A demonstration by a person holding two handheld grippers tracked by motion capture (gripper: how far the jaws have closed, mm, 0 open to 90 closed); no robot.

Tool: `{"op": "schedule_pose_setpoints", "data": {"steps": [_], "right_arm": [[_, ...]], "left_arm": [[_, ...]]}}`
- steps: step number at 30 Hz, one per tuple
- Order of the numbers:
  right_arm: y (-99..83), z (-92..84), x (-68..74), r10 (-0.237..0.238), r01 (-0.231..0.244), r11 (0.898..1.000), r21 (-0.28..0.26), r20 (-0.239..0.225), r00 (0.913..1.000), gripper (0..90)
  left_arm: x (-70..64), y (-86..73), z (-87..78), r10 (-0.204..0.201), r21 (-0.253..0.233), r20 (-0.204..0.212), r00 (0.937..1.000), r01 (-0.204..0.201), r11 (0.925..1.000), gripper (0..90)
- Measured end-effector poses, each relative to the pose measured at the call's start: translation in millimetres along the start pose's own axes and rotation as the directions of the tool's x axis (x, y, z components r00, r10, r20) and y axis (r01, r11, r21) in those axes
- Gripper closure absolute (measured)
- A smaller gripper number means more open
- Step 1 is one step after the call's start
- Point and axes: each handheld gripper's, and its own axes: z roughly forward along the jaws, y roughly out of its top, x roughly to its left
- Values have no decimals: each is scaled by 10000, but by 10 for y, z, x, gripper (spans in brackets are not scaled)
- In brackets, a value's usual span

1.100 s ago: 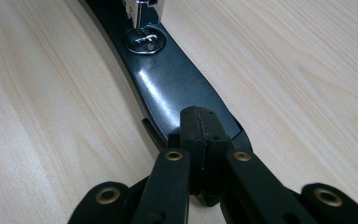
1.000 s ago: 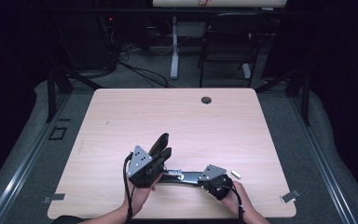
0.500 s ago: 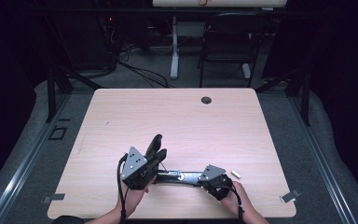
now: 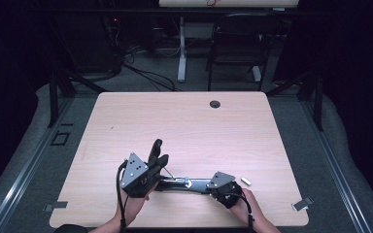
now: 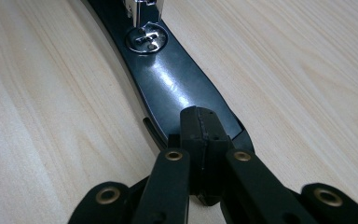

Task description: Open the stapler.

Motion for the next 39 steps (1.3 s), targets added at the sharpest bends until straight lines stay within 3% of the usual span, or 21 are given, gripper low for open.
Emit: {"op": "schedule_pose_setpoints", "data": {"steps": [4, 12, 39], "right_arm": [[5, -3, 5, -67, 66, 10000, 69, 64, 10000, 900], [4, -2, 2, -55, 55, 10000, 57, 14, 10000, 900], [6, -4, 5, -95, 94, 9999, 92, 88, 9999, 900]], "left_arm": [[-4, 0, -15, 175, 4, -272, 9995, -175, 9998, 896], [19, -1, -33, 155, -7, -288, 9995, -155, 9999, 896], [172, -26, -168, -248, -129, -703, 9972, 240, 9996, 896]]}}
